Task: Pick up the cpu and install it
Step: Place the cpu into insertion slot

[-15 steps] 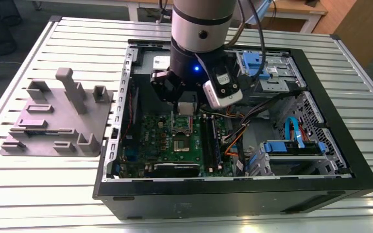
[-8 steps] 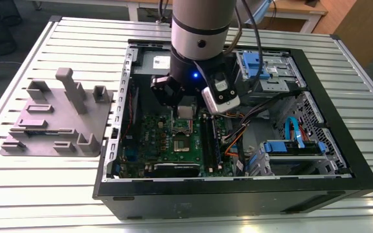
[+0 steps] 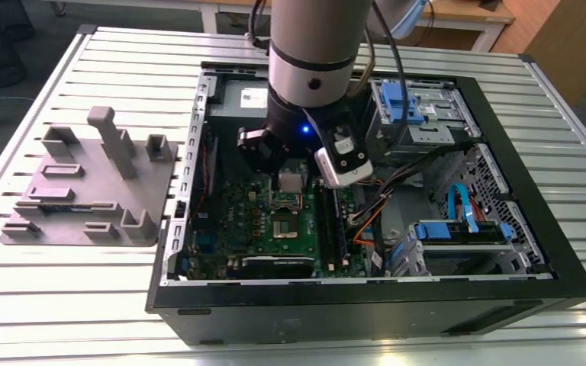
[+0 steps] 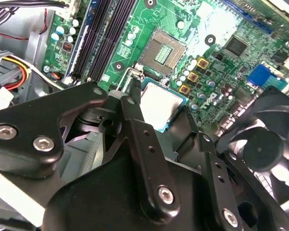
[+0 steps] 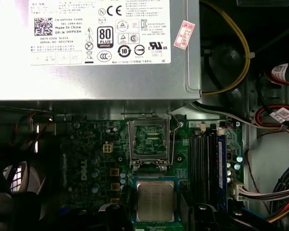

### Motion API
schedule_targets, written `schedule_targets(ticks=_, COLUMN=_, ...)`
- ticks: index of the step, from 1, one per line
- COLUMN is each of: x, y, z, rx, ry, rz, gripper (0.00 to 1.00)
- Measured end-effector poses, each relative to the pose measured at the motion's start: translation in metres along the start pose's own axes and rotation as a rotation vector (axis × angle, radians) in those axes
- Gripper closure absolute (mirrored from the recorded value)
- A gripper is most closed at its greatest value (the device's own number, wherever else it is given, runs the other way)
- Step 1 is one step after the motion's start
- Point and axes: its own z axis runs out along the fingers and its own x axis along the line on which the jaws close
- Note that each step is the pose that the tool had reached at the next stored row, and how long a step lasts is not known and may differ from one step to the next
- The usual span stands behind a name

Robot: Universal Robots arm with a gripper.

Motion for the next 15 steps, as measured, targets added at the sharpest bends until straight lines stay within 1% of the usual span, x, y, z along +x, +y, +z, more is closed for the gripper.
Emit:
schedule_targets(ticks=12, x=-0.0003, y=-0.0009, z=0.0218, rx=0.0000, ry=0.0000, rz=0.000, gripper=0.53)
schedule_targets(ticks=15, x=-0.0002, y=-0.0010, z=0.0243, rx=0.0001, ry=0.0000, rz=0.000, gripper=0.53)
